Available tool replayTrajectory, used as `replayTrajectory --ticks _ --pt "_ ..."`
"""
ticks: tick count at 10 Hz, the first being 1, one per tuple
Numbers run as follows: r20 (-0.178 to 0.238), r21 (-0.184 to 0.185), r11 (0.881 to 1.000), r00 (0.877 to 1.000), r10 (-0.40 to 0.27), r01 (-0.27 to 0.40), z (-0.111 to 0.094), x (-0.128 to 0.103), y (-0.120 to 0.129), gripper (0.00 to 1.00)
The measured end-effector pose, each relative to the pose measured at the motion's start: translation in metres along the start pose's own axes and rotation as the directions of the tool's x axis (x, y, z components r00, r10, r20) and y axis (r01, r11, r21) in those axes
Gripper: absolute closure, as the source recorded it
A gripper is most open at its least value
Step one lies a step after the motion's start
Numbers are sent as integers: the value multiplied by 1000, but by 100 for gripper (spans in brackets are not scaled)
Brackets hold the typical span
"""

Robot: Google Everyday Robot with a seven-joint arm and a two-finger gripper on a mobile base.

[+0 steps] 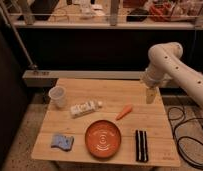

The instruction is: Move the arm in a circular motion

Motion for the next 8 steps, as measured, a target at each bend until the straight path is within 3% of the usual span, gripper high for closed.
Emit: replayTrajectory --ticks 4,6,8 --pt "-9 -31 999 999 31 -31 -13 14 98 20" --pt "7 -57 998 1000 15 -15 -16 6 137 20" --pt "33 -74 997 999 -34 36 -15 -20 164 20"
